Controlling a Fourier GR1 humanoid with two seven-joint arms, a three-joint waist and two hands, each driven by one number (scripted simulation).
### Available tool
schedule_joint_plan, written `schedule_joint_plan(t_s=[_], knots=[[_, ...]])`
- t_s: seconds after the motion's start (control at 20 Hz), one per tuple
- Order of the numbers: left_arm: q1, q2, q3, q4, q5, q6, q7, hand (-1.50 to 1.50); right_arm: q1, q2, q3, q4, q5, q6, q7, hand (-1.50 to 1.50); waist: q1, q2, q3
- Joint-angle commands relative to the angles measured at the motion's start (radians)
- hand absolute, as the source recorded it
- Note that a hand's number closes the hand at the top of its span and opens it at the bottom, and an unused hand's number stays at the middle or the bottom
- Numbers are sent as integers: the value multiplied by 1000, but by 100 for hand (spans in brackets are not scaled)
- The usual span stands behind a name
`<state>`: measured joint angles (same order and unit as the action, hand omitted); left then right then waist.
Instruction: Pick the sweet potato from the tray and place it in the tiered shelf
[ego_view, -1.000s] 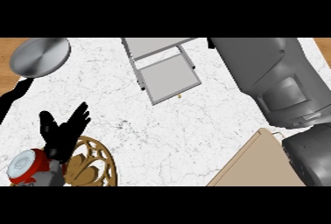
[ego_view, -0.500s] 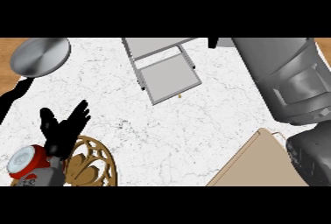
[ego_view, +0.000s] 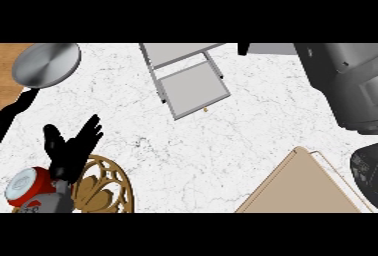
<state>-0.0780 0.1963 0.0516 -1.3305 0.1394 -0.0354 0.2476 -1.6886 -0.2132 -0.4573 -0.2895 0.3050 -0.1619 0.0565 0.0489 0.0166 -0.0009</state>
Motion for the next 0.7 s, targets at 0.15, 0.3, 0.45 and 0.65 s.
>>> schedule_joint_plan(t_s=[0.15, 0.3, 0.45, 0.65], knots=[[-29, -11, 22, 75, -6, 9, -16, 0, 28, -116, -36, 7, -3, -130, 15, -150, -11, 4, -1], [-15, 4, 19, 19, -1, 1, 37, 0, 44, -169, -91, 9, -50, -149, 52, -150, -11, -2, 1], [12, -14, 16, -3, -5, 6, 19, 0, 70, -256, -113, 15, -72, -79, 40, -150, -5, -1, 1], [-9, -42, -3, 9, -37, 38, 35, 0, 124, -332, -130, 37, -99, 64, 11, -150, -10, 1, 1]])
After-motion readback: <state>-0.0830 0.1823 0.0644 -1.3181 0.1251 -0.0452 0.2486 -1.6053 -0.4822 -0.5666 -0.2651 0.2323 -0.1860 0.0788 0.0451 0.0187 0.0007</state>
